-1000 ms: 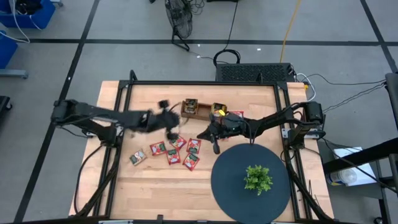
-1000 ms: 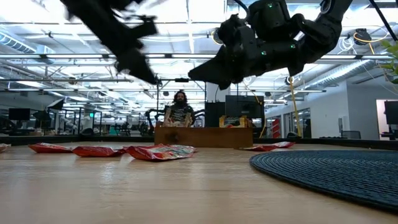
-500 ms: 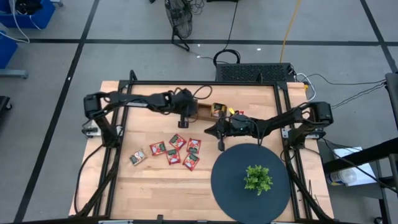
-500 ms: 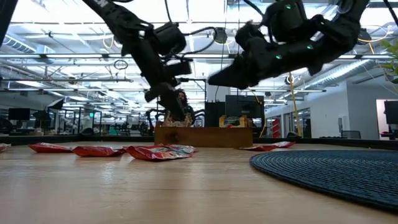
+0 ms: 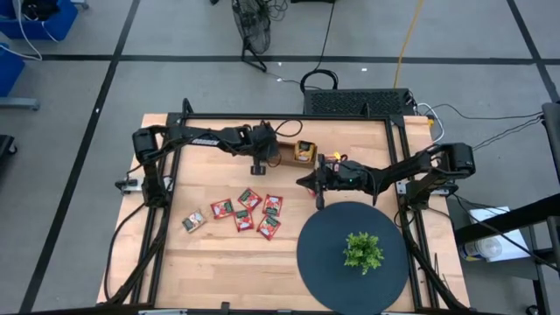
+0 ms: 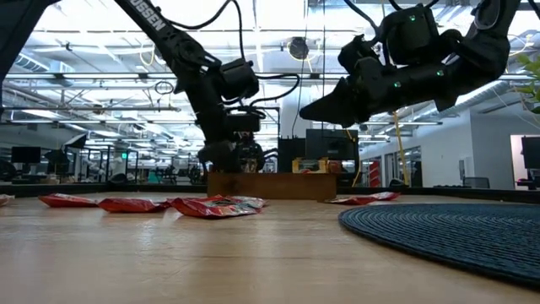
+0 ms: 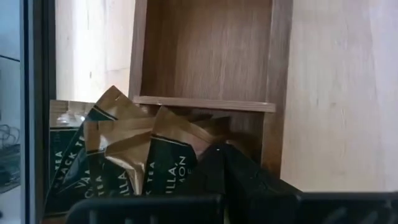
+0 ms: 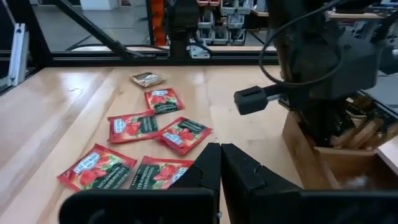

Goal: Pick & Place Tea
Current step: Put the brown tea bag into the left section wooden organizer

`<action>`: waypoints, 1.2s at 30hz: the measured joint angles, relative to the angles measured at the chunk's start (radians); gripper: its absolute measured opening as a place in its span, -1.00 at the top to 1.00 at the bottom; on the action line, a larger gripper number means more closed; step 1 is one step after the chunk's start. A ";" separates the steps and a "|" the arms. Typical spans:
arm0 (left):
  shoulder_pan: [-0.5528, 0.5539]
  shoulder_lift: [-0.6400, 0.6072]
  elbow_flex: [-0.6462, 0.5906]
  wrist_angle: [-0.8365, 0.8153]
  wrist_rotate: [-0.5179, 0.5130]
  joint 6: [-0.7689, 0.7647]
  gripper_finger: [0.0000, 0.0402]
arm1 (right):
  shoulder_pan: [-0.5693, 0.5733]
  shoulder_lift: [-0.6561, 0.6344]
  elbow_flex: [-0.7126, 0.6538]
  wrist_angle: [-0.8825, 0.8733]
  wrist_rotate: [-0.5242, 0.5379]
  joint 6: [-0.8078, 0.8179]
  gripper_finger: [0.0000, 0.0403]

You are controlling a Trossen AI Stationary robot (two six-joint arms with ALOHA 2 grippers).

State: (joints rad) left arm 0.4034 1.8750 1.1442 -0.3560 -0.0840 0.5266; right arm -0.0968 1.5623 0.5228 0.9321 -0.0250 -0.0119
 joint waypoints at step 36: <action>-0.174 0.030 0.092 -0.137 -0.251 -0.092 0.93 | 0.000 -0.001 -0.002 0.043 -0.001 0.053 1.00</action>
State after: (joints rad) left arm 0.2290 1.9049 1.2366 -0.4932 -0.3348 0.4348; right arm -0.0967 1.5616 0.5209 0.9756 -0.0265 0.0410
